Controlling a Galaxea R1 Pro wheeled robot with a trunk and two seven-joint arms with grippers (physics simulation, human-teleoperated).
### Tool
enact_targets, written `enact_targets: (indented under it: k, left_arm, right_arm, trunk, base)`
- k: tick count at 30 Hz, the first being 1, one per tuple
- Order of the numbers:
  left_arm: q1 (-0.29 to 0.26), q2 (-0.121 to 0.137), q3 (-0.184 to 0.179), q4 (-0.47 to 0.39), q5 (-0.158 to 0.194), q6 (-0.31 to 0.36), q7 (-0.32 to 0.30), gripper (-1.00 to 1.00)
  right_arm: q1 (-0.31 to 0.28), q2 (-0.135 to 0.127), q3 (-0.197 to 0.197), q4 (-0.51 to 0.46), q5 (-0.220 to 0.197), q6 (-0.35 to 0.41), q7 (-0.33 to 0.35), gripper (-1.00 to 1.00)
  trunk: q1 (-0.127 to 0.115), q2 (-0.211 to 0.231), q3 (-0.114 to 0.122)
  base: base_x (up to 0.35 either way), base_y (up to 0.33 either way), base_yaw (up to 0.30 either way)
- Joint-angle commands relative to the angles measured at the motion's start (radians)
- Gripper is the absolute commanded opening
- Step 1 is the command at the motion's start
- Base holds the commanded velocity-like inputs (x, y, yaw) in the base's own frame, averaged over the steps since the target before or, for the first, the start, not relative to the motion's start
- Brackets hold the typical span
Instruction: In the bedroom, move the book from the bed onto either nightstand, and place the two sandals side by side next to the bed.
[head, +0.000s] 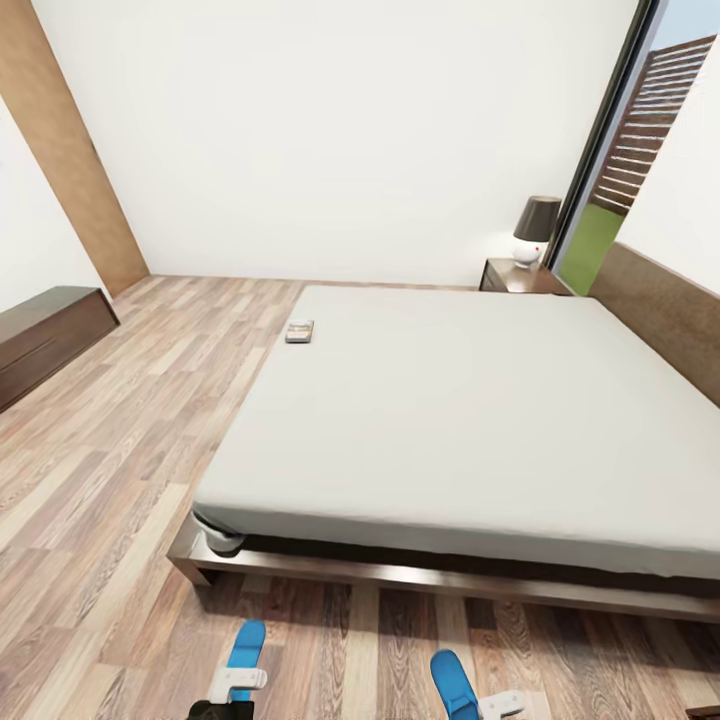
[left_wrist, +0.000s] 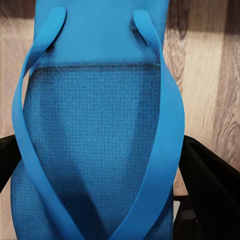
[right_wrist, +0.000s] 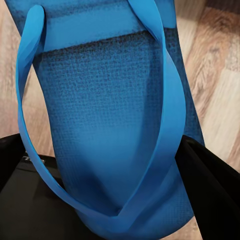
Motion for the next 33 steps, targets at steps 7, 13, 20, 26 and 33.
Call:
enact_targets:
  k: [7,13,20,26,33]
  left_arm:
    - [-0.001,0.000,-0.008,0.000,0.009,-0.007,0.002,-1.00]
    - [-0.001,0.000,-0.009,-0.001,0.010,-0.010,0.002,-1.00]
    - [-0.001,0.000,-0.009,-0.001,0.009,-0.013,0.002,-1.00]
    - [-0.001,0.000,-0.009,0.000,0.008,-0.036,0.002,-1.00]
    - [-0.001,0.000,-0.009,0.000,0.008,-0.039,0.002,-1.00]
  right_arm:
    - [0.000,0.001,-0.009,-0.002,0.007,0.000,0.006,-1.00]
    - [0.000,-0.012,-0.012,-0.003,0.003,0.000,0.005,-1.00]
    - [0.000,-0.024,-0.015,-0.003,0.000,-0.002,0.005,-1.00]
    - [-0.009,-0.024,-0.017,-0.004,-0.001,0.005,0.009,-1.00]
    - [-0.012,-0.024,-0.019,-0.004,-0.002,0.004,0.011,-1.00]
  trunk:
    - [0.027,-0.050,-0.034]
    - [0.050,-0.092,-0.063]
    - [0.077,-0.141,-0.096]
    - [0.100,-0.183,-0.125]
    - [0.127,-0.232,-0.156]
  base:
    - [0.000,0.000,0.000]
    - [0.000,0.000,0.000]
    - [0.000,0.000,0.000]
    - [0.000,0.000,0.000]
    - [0.000,0.000,0.000]
